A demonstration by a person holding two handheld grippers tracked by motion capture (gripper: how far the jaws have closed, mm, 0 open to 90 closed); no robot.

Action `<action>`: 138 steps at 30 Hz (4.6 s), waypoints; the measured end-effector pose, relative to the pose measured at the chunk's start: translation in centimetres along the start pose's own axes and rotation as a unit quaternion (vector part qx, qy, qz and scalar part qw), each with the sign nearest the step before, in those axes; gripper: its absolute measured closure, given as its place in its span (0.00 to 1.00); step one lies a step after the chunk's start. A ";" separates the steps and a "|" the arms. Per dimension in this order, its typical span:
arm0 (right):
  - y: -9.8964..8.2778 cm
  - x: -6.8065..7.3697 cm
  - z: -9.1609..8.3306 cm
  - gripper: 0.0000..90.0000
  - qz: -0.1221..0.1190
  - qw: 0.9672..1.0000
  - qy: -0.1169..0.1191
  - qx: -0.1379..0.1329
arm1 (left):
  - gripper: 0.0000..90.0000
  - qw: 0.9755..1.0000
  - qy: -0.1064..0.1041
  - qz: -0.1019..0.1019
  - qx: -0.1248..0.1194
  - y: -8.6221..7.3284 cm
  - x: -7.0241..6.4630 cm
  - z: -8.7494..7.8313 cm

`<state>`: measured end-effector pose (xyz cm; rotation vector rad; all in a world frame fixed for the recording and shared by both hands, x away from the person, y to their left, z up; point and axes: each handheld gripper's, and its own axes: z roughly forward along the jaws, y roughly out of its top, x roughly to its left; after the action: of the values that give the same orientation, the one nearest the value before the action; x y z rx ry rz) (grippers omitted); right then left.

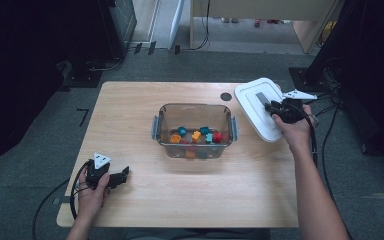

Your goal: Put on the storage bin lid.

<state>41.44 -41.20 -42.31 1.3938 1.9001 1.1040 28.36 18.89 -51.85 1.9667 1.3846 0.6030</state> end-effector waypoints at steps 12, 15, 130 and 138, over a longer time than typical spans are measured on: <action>2.6 2.1 -1.6 0.76 -0.030 0.999 0.039 -0.015 | 0.14 1.000 0.000 0.000 0.000 0.0 0.0 0.0; 3.2 2.9 -1.9 0.76 -0.040 0.998 0.052 -0.018 | 0.14 1.000 0.000 0.000 0.000 0.0 0.0 0.0; 1.1 9.0 2.0 0.97 -0.018 0.992 0.129 0.000 | 0.14 1.000 0.000 0.001 0.000 0.0 0.0 0.0; 1.7 9.6 2.1 0.95 -0.013 0.991 0.131 -0.007 | 0.14 1.000 -0.001 0.001 0.000 0.0 0.0 0.0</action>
<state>40.85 -31.27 -41.48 1.2645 2.0797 1.3389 28.36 18.91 -51.85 1.9682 1.3831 0.6019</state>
